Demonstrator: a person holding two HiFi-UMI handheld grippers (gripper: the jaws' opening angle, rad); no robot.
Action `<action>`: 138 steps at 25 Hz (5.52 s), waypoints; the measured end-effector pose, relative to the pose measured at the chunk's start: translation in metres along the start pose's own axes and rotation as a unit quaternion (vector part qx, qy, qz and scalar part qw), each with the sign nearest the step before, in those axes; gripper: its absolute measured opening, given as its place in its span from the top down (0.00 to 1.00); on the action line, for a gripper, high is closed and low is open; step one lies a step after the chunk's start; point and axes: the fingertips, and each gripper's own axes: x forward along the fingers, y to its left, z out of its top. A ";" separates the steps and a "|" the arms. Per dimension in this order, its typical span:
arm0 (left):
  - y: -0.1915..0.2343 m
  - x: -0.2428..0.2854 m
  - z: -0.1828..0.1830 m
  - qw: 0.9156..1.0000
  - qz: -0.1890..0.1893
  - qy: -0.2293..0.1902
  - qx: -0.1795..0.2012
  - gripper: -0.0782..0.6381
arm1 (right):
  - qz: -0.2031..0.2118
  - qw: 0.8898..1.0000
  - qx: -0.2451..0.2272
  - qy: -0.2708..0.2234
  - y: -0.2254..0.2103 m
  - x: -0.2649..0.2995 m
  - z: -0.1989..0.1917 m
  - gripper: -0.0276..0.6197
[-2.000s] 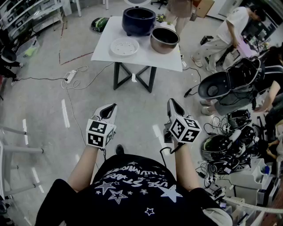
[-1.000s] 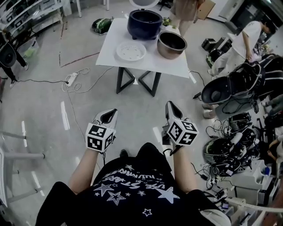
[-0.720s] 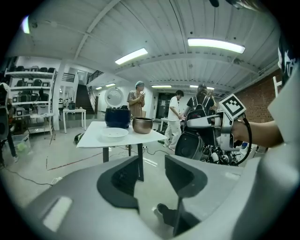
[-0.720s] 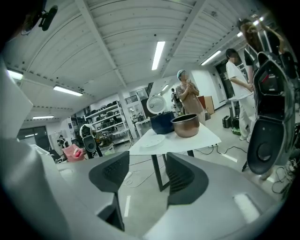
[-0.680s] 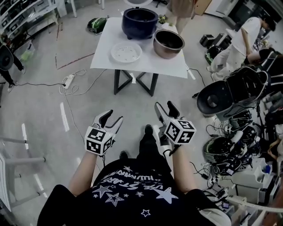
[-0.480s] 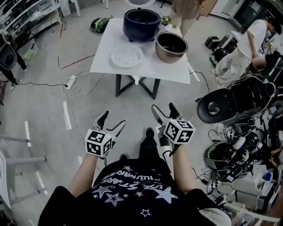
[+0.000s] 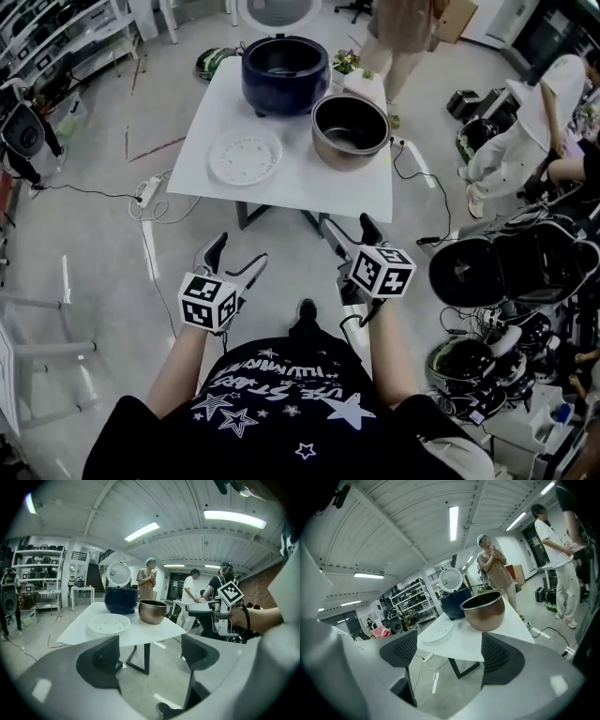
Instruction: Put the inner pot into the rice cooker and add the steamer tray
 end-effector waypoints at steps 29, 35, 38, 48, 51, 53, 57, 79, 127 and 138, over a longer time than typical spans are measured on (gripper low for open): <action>0.051 0.208 0.157 0.998 -0.057 -0.007 -0.028 0.32 | -0.063 0.996 0.063 -0.027 -0.146 0.094 0.134 0.31; 0.083 0.249 0.181 0.996 -0.082 0.001 -0.031 0.32 | -0.114 0.989 0.089 -0.036 -0.176 0.122 0.155 0.32; 0.093 0.261 0.187 0.995 -0.095 0.007 -0.032 0.32 | -0.127 0.986 0.104 -0.028 -0.181 0.134 0.154 0.33; 0.097 0.287 0.191 0.988 -0.151 0.040 -0.019 0.32 | -0.192 0.973 0.129 0.012 -0.201 0.147 0.137 0.42; 0.098 0.296 0.189 0.986 -0.161 0.050 -0.021 0.32 | -0.218 0.968 0.123 0.032 -0.211 0.152 0.132 0.49; 0.097 0.301 0.187 0.984 -0.169 0.055 -0.024 0.32 | -0.235 0.964 0.120 0.042 -0.217 0.152 0.129 0.52; 0.097 0.308 0.181 0.980 -0.184 0.069 -0.021 0.32 | -0.257 0.958 0.118 0.055 -0.225 0.155 0.128 0.58; 0.085 0.352 0.171 0.985 -0.121 0.117 -0.047 0.34 | -0.260 0.955 0.093 0.107 -0.249 0.168 0.131 0.82; 0.072 0.329 0.207 0.985 0.043 0.092 -0.136 0.81 | -0.070 0.997 -0.033 0.029 -0.191 0.158 0.225 0.83; 0.079 0.305 0.277 0.987 0.086 0.013 -0.135 0.81 | 0.000 0.997 -0.073 -0.028 -0.159 0.159 0.304 0.83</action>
